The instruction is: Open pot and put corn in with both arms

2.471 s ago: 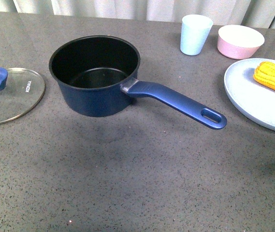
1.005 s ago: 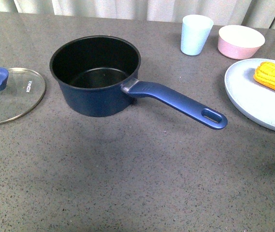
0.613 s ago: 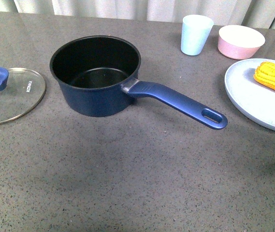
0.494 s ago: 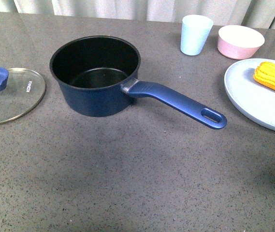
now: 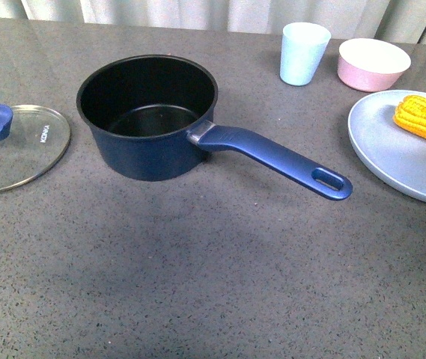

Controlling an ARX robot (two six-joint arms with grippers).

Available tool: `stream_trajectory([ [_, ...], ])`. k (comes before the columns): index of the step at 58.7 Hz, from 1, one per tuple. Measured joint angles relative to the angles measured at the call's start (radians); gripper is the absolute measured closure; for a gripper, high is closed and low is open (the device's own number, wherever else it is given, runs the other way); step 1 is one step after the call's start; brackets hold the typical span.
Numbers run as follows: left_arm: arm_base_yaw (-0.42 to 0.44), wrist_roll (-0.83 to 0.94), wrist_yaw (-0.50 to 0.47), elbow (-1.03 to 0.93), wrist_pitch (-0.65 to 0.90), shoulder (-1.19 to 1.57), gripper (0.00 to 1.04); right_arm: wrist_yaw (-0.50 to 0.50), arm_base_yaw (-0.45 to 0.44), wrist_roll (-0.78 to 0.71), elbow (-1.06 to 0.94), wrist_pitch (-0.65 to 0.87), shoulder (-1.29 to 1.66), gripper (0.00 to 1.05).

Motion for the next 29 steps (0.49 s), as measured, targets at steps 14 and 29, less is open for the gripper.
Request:
stream_trajectory([
  [14, 0.0, 0.0, 0.0, 0.0, 0.0, 0.0, 0.09, -0.024, 0.065, -0.179, 0.21, -0.07, 0.25, 0.09],
  [29, 0.0, 0.0, 0.0, 0.0, 0.0, 0.0, 0.09, -0.031, 0.073, -0.211, 0.361, -0.143, 0.41, 0.09],
])
